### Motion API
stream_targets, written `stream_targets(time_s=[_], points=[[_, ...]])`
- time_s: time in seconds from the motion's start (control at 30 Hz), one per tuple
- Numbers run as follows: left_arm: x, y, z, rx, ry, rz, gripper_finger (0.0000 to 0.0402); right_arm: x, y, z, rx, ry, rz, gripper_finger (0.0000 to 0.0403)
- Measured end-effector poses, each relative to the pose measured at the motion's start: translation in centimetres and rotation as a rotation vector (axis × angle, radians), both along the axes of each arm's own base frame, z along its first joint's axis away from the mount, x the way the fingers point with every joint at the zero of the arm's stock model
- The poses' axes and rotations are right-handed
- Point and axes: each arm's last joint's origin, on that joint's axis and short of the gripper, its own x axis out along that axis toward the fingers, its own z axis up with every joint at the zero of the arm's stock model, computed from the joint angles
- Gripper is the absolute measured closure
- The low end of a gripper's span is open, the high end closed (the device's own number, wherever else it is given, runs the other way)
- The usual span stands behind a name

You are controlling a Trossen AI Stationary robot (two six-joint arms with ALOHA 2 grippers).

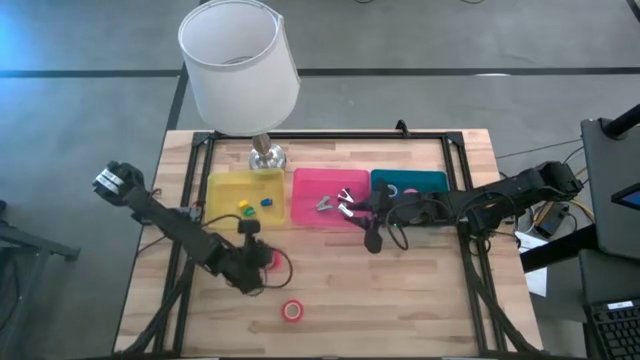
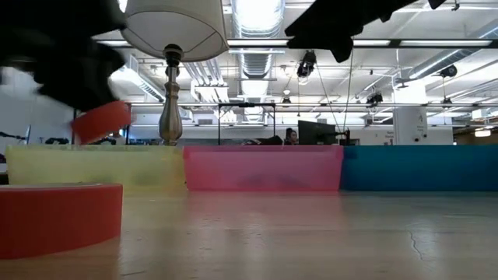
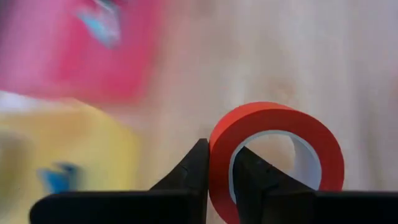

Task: Pick and place Stapler, Stapler remover, tape
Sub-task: Put the left orange tape into the blue bin

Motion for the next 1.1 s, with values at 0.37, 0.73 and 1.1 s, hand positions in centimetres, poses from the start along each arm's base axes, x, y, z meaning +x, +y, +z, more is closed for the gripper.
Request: stream_targets(time_s=[0.37, 0.73, 1.1], points=[[4.7, 4.3, 4.4, 0.374, -0.327, 0.265, 0.0354, 0.0, 0.0, 0.1, -0.013, -0.014, 0.006, 0.0237], [8.8, 6.7, 6.4, 0.429, -0.571, 0.347, 0.0354, 0.3, 0.0, 0.9, -0.006, -0.105, -0.02, 0.0233], [12.5, 7.3, 4.2, 0.506, -0.624, 0.407, 0.0354, 1.5, -0.1, 0.0, -0.023, -0.118, -0.129, 0.0234]])
